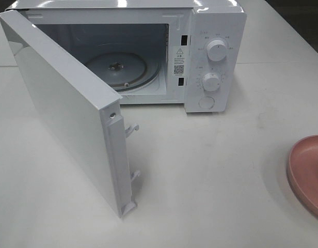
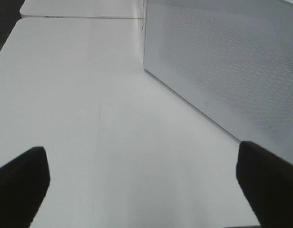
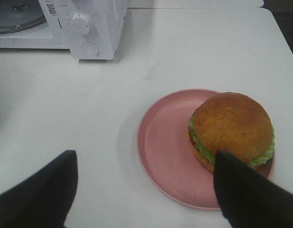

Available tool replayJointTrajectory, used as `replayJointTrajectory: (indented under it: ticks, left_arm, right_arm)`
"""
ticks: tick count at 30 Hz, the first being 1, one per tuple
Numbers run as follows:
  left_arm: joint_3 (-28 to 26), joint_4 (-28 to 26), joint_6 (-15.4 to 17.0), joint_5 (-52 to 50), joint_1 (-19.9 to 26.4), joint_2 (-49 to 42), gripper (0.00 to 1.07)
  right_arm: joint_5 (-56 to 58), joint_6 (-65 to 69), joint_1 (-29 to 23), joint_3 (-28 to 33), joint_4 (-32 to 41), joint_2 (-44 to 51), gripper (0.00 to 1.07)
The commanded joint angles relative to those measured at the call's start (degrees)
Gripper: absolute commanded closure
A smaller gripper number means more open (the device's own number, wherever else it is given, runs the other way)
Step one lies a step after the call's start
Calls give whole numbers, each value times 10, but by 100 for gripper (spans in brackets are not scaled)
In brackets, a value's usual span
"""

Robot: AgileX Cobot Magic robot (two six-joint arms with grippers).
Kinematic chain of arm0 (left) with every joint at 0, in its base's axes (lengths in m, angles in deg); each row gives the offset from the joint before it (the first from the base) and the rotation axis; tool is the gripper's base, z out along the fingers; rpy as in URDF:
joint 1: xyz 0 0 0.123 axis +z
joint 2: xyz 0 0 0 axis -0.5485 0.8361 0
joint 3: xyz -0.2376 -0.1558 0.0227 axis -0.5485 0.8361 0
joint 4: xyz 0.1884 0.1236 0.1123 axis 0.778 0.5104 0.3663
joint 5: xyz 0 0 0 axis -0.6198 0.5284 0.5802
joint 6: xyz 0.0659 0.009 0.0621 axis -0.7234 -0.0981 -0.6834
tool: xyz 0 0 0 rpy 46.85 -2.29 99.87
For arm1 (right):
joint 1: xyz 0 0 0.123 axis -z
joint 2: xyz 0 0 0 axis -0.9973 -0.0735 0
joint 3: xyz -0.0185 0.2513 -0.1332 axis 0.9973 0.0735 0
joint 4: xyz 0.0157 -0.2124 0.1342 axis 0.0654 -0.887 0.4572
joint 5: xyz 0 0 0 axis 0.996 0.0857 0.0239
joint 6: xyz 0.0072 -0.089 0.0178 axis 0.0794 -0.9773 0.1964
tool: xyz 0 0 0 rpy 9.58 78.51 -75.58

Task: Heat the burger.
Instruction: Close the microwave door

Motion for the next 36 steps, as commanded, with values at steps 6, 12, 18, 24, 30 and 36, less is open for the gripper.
replayJointTrajectory:
  ticks: [6,12,18,24,30,36]
  left_arm:
    - [-11,-4,-18,-81,0,96,14]
    - [1,-9,-14,-144,0,167,49]
    - [20,-8,-19,-205,0,213,77]
    - [53,-38,-21,-316,0,280,107]
    - [100,-99,-99,-447,0,363,107]
    - [128,-113,-135,-575,0,419,107]
  right_arm:
    - [-4,-7,3,2,-1,15,32]
    - [-4,-7,3,2,-1,15,32]
    - [-4,-6,3,2,-1,15,32]
    - [-4,-6,3,2,-1,15,32]
    - [-4,-6,3,2,-1,15,32]
    - [-4,-6,3,2,-1,15,32]
